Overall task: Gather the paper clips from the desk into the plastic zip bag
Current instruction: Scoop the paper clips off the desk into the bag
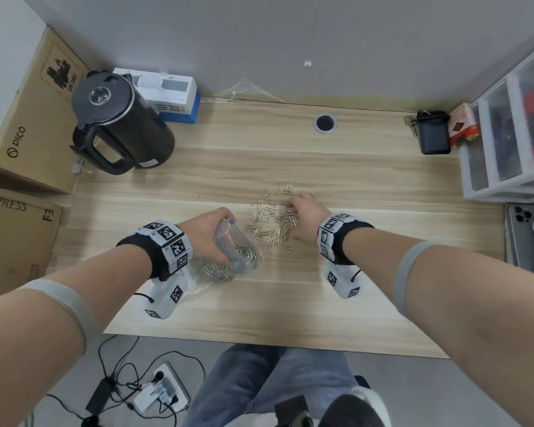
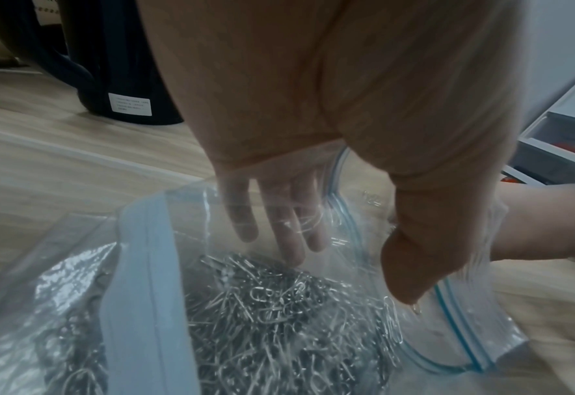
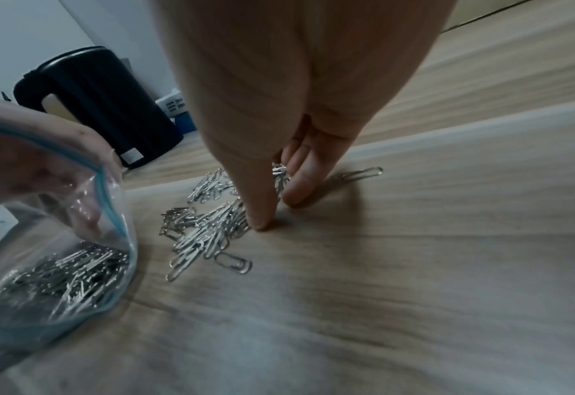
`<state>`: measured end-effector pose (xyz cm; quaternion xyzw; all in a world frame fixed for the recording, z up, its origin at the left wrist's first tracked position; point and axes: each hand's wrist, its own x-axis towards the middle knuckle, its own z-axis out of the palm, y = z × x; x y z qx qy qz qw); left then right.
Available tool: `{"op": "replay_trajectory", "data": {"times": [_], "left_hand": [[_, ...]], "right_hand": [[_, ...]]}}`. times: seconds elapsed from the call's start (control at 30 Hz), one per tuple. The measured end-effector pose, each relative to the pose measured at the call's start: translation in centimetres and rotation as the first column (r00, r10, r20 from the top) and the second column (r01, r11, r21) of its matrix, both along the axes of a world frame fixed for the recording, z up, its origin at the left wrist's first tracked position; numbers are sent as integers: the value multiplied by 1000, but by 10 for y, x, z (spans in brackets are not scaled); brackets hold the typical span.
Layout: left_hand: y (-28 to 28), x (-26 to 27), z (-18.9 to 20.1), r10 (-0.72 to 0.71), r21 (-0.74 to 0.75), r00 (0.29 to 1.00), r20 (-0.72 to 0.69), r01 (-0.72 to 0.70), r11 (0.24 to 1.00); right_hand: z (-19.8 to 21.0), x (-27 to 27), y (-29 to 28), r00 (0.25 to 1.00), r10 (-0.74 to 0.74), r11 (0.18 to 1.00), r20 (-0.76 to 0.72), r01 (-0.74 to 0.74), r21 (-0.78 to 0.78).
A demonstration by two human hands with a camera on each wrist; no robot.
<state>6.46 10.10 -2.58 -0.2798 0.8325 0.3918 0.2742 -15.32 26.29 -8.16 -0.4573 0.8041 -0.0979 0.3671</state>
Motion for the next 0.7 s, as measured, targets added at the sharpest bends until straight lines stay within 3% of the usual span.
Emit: {"op": "replay_trajectory", "data": {"times": [0.17, 0.3, 0.37, 0.5, 0.6, 0.7], "left_hand": [[-2, 2, 2, -1, -5, 1000, 11, 1, 1000], [-4, 1, 4, -2, 7, 1000, 14, 2, 1000], [-4, 2, 3, -1, 6, 1000, 16, 1, 1000], [-3, 2, 1, 5, -1, 1000, 16, -5, 1000], [-3, 2, 0, 9, 1, 1000, 16, -9, 1000], [-3, 1, -2, 7, 2, 1000, 16, -8, 1000]], "right_hand": [[12, -6, -5, 994, -58, 998, 88, 60, -25], [26, -35, -1, 976, -217, 976, -31, 216, -42], [30, -49, 4, 964, -245, 967, -104, 250, 42], [33, -48, 9, 979, -140, 950, -148, 175, 258], [26, -32, 8, 977, -178, 958, -116, 199, 206], [19, -13, 1, 978, -209, 971, 6, 206, 122]]}}
